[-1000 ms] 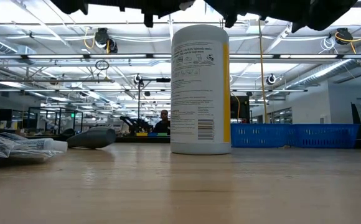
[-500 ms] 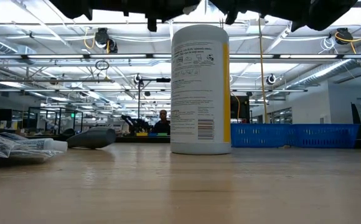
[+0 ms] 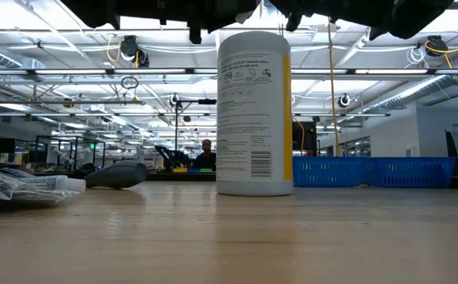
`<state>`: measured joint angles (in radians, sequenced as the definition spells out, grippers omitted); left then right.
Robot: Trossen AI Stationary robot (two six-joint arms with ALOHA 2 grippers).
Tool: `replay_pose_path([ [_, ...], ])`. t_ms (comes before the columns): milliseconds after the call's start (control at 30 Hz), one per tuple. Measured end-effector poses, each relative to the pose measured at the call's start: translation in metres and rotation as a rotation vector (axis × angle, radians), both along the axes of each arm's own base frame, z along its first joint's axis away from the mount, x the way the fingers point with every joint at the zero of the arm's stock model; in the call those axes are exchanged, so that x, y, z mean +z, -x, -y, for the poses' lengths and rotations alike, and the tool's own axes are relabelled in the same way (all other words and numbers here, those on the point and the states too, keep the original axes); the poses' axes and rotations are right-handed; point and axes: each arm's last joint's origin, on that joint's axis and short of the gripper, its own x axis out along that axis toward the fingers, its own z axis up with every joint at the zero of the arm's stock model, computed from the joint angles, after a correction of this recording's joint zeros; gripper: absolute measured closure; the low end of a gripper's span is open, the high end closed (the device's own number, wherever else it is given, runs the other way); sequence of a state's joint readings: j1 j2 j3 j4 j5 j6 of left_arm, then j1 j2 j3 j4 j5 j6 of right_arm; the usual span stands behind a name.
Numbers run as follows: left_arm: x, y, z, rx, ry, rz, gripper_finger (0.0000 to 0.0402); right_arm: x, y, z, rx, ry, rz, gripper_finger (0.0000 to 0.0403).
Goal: Pick & Place Travel size toiletries
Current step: Put the white toothpaste into the left yellow bin
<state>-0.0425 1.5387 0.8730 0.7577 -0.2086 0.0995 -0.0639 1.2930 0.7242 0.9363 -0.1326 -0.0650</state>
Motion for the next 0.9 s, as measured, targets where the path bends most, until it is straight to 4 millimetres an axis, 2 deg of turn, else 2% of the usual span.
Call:
replay_pose_path([
  [367,0.0,0.0,-0.001,0.007,-0.016,-0.005,0.0321,0.0,0.0,0.0,-0.001,0.0,-0.003,0.0316],
  [700,-0.002,0.001,-0.003,0.078,-0.017,-0.026,0.0233,0.006,0.005,0.008,-0.027,0.002,0.019,0.0317],
  [900,0.007,0.012,-0.004,0.098,-0.005,-0.085,0.0203,0.004,0.006,0.018,-0.065,-0.001,-0.007,0.0317],
])
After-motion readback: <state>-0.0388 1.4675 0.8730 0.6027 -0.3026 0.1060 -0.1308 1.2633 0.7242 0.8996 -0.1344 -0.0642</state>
